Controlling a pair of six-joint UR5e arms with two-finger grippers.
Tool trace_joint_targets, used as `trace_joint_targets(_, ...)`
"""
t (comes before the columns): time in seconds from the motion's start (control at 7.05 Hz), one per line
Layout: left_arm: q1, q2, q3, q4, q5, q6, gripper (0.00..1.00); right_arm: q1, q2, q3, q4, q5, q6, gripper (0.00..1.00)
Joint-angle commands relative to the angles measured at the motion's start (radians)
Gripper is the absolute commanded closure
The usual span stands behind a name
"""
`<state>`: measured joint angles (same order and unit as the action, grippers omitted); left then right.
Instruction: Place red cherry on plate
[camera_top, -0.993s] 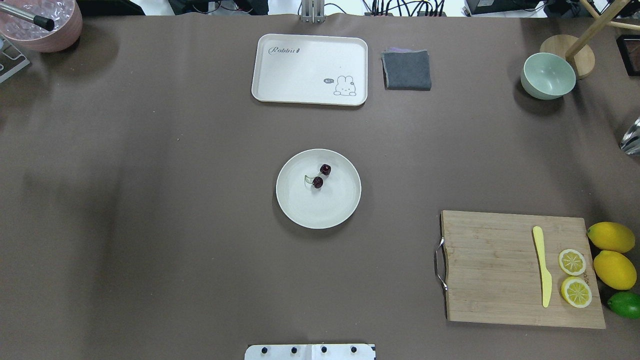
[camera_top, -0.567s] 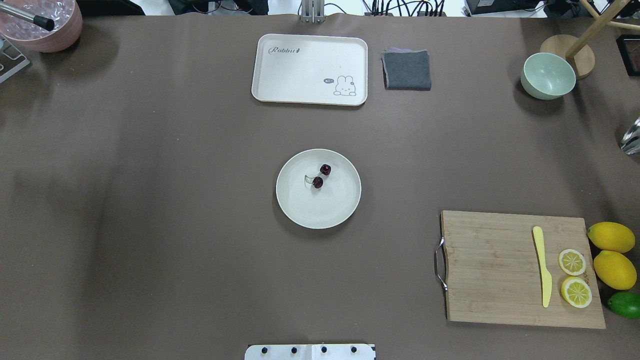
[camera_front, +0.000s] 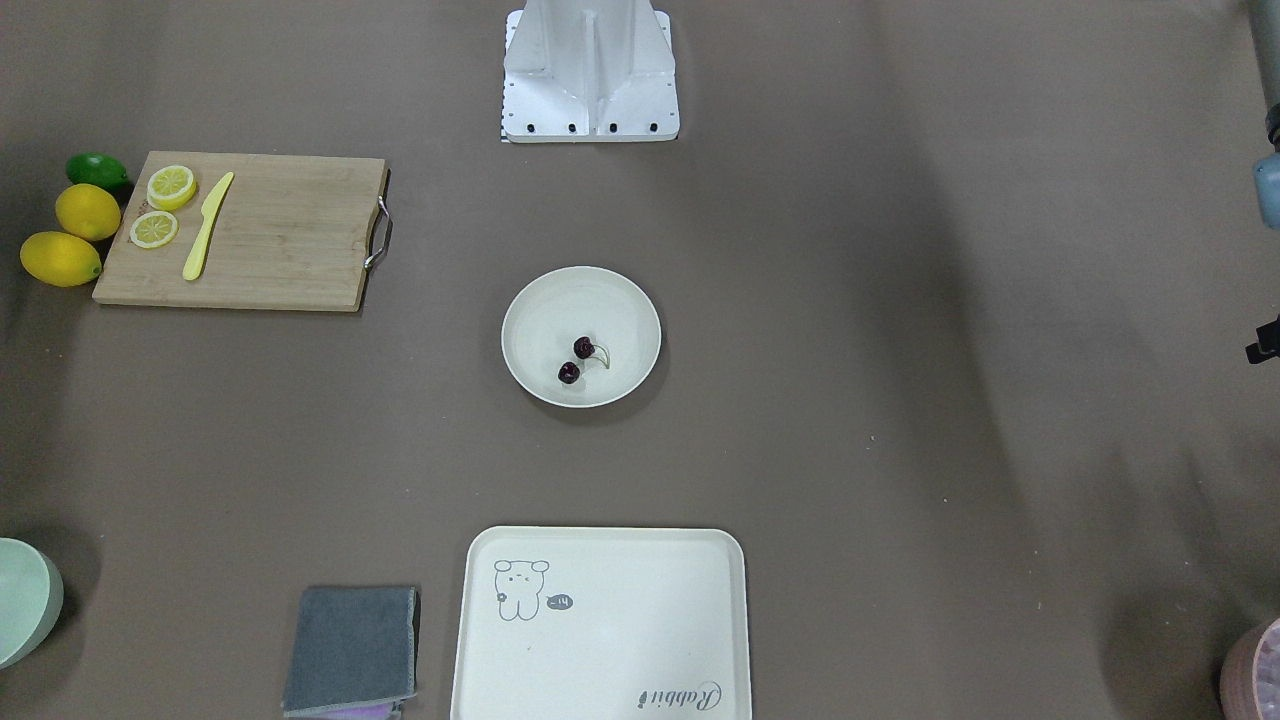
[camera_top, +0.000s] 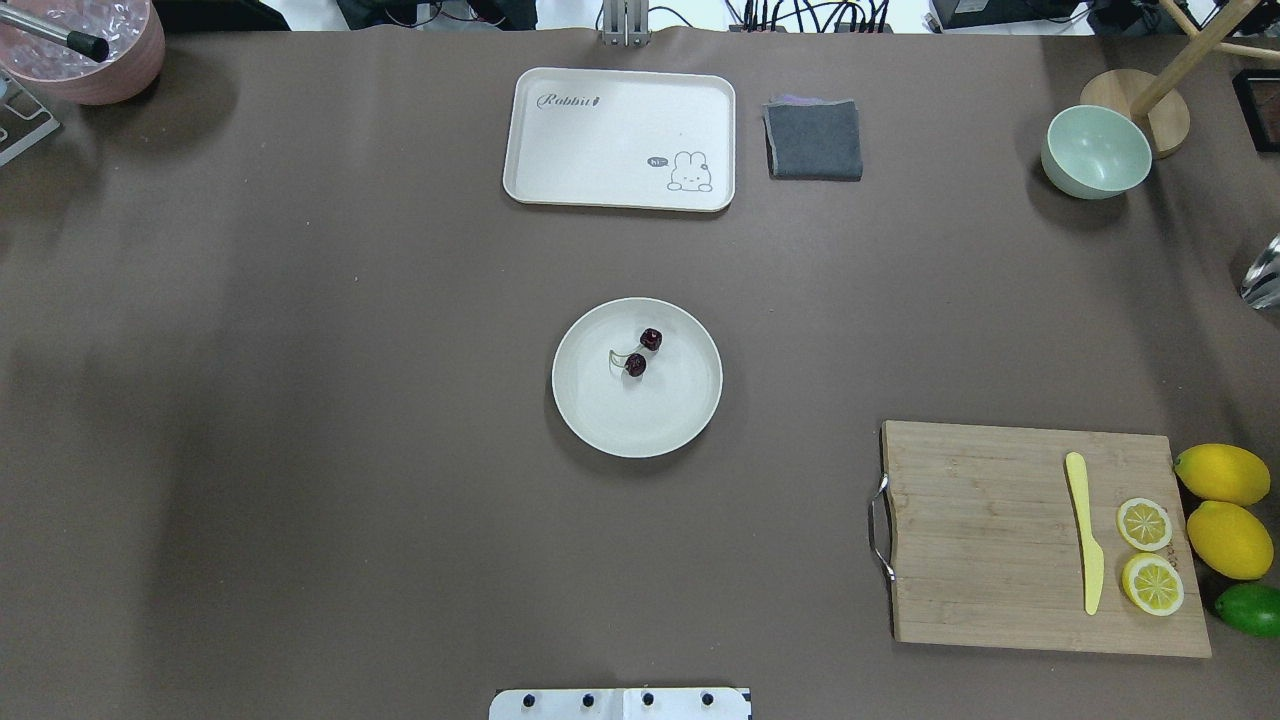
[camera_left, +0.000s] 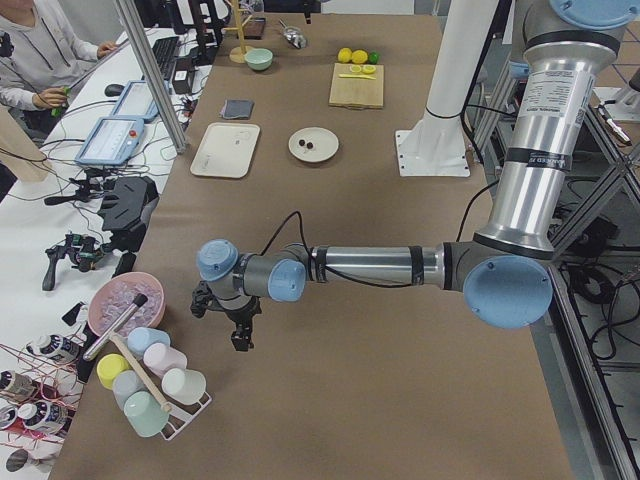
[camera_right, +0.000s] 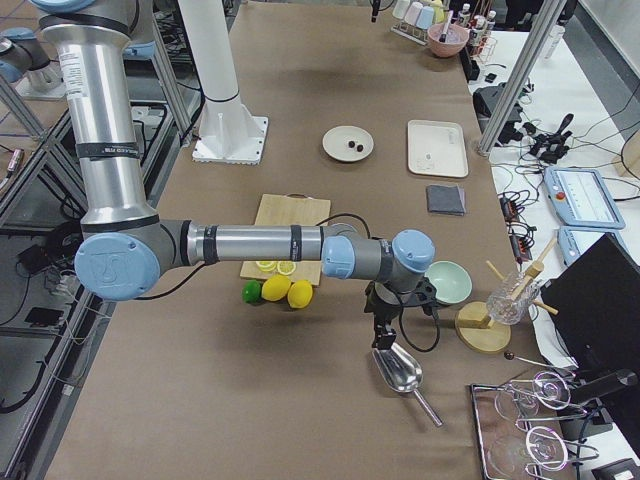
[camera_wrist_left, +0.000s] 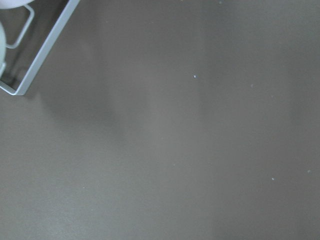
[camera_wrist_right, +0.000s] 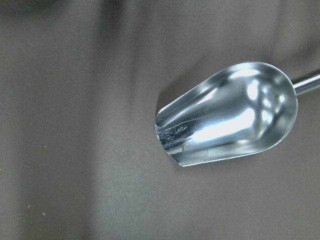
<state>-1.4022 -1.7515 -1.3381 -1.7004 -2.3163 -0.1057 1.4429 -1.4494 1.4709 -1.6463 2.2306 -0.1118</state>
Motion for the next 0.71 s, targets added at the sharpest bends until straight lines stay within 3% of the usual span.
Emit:
trace_joint_targets(0.0,-0.004,-0.002,0.001,-0.001,0.000,0.000,0.02,0.019,0.006,0.005,0.002,-0.008,0.000,0.00)
trace_joint_targets(0.57,-0.027,-0.002,0.001,-0.001,0.000,-0.002,0.02,0.069,0.006,0.000,-0.001,-0.037,0.000,0.00)
